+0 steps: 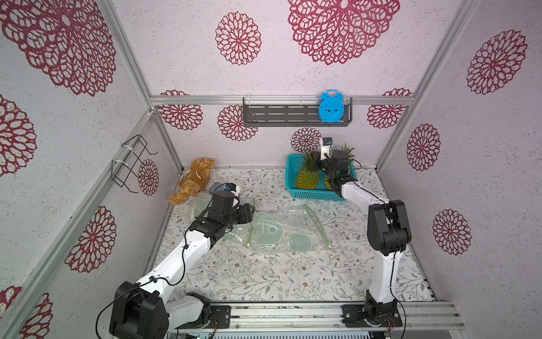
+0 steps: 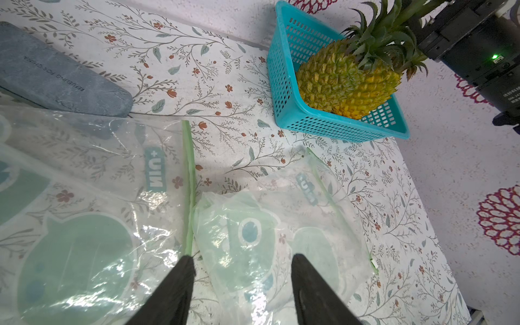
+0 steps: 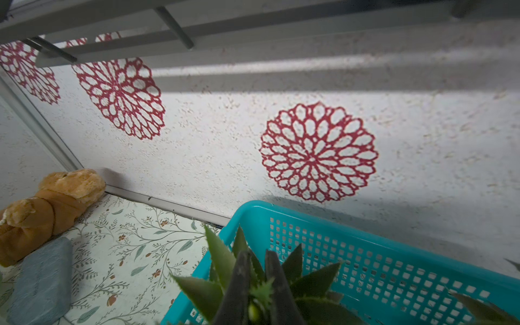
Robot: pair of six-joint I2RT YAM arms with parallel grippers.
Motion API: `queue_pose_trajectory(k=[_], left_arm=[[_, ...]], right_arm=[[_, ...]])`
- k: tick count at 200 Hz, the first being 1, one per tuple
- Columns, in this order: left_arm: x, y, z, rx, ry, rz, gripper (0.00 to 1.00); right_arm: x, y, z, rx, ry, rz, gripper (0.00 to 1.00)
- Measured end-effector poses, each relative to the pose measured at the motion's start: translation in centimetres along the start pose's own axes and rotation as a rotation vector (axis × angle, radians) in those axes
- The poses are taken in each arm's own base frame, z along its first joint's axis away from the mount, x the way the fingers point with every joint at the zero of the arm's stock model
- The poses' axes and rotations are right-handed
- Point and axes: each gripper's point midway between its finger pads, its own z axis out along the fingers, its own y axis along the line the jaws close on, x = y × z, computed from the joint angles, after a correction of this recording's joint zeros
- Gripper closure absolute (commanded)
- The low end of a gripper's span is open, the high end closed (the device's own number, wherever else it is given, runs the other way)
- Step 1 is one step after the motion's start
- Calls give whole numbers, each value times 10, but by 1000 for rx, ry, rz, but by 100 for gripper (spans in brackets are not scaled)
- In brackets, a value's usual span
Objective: Open the zip-top bag and take out the pineapple
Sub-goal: Place the pineapple in the basket.
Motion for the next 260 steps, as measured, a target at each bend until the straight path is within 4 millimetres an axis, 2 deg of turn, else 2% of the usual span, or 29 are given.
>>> queue_pose_trajectory(k=[52,134,155,175,205,239,260], left_arm=[[0,1,0,-1,0,-2,41],[0,1,1,0,2,-3,41],[3,3,2,-3,8,-3,41],[7,5,3,-7,16,-5,40],[7,5,3,-8,15,-4,37],[6,5,2,-11,13,-4,35],[5,6,2,-15,10,-2,34]], right_arm=[[1,-15,6,79,-20,8,100],[1,-18,6,96,-34,7,100],[1,-18,6,96,-40,6,92],[1,-18,6,96,-41,6,79],[-11,-18,4,95,-80,10,65],[-25,-15,-9,97,-112,3,55],[-35,-13,-20,95,-132,0,53]])
